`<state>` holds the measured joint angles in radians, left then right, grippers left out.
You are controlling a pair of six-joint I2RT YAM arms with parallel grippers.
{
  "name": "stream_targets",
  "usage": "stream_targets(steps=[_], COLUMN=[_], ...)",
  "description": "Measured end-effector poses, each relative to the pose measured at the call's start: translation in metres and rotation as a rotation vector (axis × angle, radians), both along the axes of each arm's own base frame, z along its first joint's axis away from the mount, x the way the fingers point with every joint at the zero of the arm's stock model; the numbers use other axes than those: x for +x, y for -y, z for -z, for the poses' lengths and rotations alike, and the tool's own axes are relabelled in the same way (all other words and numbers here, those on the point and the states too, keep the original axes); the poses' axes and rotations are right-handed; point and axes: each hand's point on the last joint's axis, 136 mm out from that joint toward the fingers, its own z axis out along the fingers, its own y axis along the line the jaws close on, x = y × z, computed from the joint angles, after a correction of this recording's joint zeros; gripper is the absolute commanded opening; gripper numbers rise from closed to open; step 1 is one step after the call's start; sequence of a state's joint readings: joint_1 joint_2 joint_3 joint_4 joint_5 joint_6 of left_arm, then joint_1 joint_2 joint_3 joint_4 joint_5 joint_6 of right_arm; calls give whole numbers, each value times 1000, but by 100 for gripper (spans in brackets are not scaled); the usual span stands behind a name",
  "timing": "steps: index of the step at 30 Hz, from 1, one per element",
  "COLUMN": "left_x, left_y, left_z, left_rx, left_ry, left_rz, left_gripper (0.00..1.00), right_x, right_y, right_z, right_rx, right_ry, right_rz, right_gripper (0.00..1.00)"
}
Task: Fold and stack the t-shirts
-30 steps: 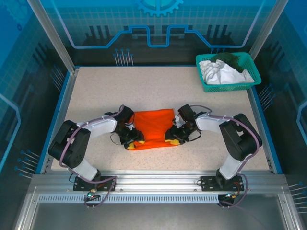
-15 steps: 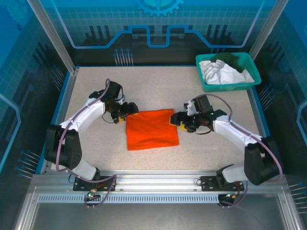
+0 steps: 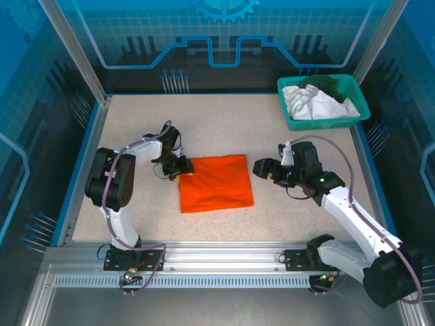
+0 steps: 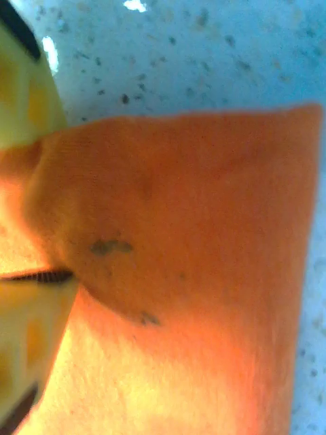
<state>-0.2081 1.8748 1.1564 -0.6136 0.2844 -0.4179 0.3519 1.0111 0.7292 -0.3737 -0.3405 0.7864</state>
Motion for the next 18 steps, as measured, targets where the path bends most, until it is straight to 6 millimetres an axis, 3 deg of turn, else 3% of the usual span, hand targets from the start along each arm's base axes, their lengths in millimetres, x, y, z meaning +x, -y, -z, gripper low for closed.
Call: stream_targets(steps=[4, 9, 12, 18], left_x=[16, 60, 94, 151], left_y=[2, -10, -36, -121], left_z=[2, -1, -3, -13], left_rx=[2, 64, 126, 270], left_ry=[20, 94, 149, 245], left_rz=[-6, -29, -64, -153], left_gripper=[17, 18, 18, 23], right_x=[-12, -22, -28, -39], right_y=[7, 17, 21, 29], right_z=[15, 18, 15, 16], right_rx=[-10, -8, -4, -12], right_ry=[-40, -54, -55, -85], right_rz=[23, 62, 79, 114], right_gripper=[78, 78, 78, 78])
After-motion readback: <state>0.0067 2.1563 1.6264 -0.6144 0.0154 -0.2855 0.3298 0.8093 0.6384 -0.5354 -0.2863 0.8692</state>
